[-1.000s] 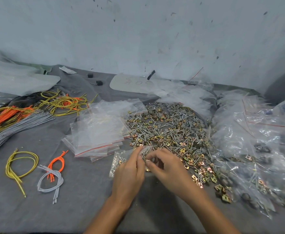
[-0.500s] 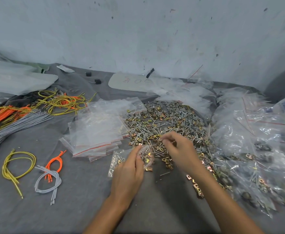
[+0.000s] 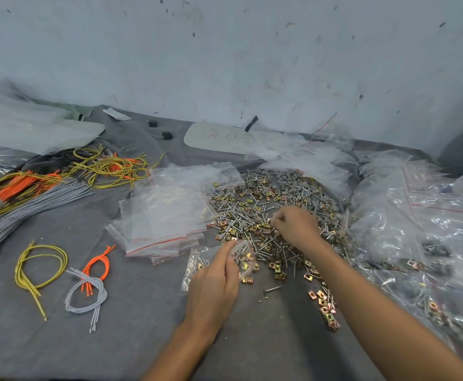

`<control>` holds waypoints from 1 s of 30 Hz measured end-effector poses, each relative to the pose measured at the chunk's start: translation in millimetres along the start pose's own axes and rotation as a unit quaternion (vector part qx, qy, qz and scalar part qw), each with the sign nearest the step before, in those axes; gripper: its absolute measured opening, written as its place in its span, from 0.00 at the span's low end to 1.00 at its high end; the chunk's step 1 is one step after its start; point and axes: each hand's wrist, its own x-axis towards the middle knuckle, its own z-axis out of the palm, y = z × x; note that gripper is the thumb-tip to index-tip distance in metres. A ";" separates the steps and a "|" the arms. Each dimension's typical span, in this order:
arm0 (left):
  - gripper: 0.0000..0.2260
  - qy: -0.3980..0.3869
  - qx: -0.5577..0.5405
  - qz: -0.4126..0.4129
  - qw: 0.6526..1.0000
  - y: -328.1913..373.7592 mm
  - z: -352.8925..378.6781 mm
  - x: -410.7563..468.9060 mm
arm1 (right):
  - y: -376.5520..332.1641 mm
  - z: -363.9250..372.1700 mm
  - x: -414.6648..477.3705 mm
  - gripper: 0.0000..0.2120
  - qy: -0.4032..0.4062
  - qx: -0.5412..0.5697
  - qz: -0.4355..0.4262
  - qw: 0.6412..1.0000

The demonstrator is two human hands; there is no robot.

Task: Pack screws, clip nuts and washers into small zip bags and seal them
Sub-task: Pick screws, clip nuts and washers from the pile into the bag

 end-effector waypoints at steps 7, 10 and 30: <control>0.18 0.005 -0.006 0.005 1.000 -2.0 1.0 -1.0 | -21.7 -34.6 -81.3 0.05 0.019 0.356 -0.086 0.930; 0.19 -0.001 0.003 0.011 1.000 -1.1 1.1 -1.8 | -36.0 -31.2 -111.7 0.04 0.043 0.365 -0.148 0.918; 0.16 0.001 -0.033 0.073 0.997 20.4 -63.4 -60.6 | -56.9 -30.9 -167.5 0.13 -0.039 0.523 -0.012 0.851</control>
